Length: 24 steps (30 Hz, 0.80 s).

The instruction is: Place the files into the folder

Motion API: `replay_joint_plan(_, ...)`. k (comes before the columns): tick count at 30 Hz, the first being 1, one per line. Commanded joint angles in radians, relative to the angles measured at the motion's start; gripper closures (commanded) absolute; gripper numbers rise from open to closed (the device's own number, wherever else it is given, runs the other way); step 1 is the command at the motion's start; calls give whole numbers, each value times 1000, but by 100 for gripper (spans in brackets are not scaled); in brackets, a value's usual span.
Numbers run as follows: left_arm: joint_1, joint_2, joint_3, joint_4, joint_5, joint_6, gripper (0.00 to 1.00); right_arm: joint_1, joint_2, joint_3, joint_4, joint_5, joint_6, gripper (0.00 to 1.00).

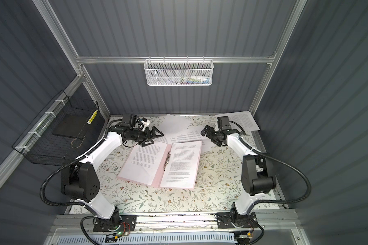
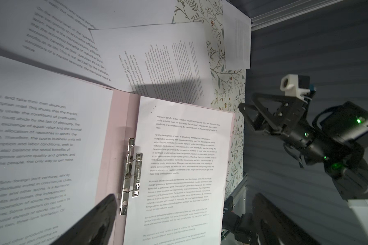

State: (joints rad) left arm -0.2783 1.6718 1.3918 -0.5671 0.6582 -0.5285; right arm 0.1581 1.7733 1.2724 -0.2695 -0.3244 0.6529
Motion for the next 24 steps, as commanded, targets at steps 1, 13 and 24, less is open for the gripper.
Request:
replay_joint_plan(1, -26, -50, 7, -7, 6, -23, 0, 1, 107, 70, 85, -76, 47, 1)
replay_joint_plan(13, -44, -54, 13, -25, -15, -27, 0, -7, 319, 98, 225, -133, 217, 1)
replay_joint_plan(24, -43, -91, 168, -88, -19, -3, 0, -122, 119, -233, 336, -136, 326, 1)
